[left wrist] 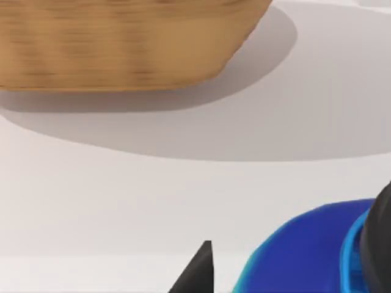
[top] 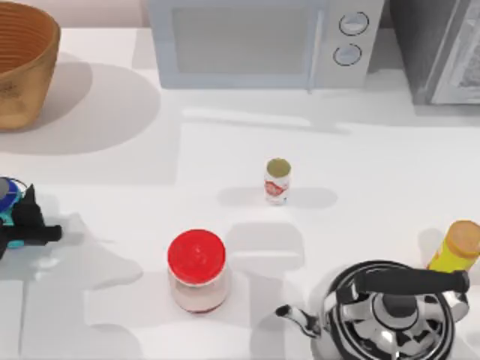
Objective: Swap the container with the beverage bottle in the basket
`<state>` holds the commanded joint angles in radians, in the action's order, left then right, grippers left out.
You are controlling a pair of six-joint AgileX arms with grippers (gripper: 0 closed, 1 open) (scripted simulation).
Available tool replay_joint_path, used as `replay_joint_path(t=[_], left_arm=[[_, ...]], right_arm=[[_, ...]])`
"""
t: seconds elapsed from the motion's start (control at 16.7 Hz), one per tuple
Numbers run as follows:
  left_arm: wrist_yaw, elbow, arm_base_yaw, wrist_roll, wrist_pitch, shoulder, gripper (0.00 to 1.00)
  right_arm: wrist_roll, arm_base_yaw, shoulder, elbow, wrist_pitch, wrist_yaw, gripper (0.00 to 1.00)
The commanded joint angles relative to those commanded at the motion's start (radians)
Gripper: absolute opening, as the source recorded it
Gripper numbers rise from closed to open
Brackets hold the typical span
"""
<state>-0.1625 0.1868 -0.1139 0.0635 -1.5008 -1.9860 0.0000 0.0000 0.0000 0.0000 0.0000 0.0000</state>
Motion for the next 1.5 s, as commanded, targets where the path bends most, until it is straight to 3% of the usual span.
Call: replay_joint_path(t=[0.24,0.42,0.78,0.96,1.14,1.32,1.5], left_arm=[[-0.071,0.052,0.109,0.002,0.072,0.024,0.0],[-0.086,0.135,0.181,-0.019,0.217,0.046,0.0],[-0.175,0.534,0.226,-0.029,0.754,0.183,0.0],[-0.191,0.812,0.153,-0.005,1.072,0.258,0.0],[-0.171,1.028,0.01,0.013,1.313,0.274,0.0],[-0.148,1.164,-0.119,0.024,1.468,0.267,0.0],[-0.136,1.219,-0.172,0.03,1.532,0.27,0.0]], right_arm=[[0.0,0.0,0.0,0.0,0.0,0.0,1.0],[0.0,0.0,0.0,0.0,0.0,0.0,1.0],[0.0,0.0,0.0,0.0,0.0,0.0,1.0],[0.0,0.0,0.0,0.0,0.0,0.0,1.0],[0.0,0.0,0.0,0.0,0.0,0.0,1.0],[0.0,0.0,0.0,0.0,0.0,0.0,1.0],[0.0,0.0,0.0,0.0,0.0,0.0,1.0]])
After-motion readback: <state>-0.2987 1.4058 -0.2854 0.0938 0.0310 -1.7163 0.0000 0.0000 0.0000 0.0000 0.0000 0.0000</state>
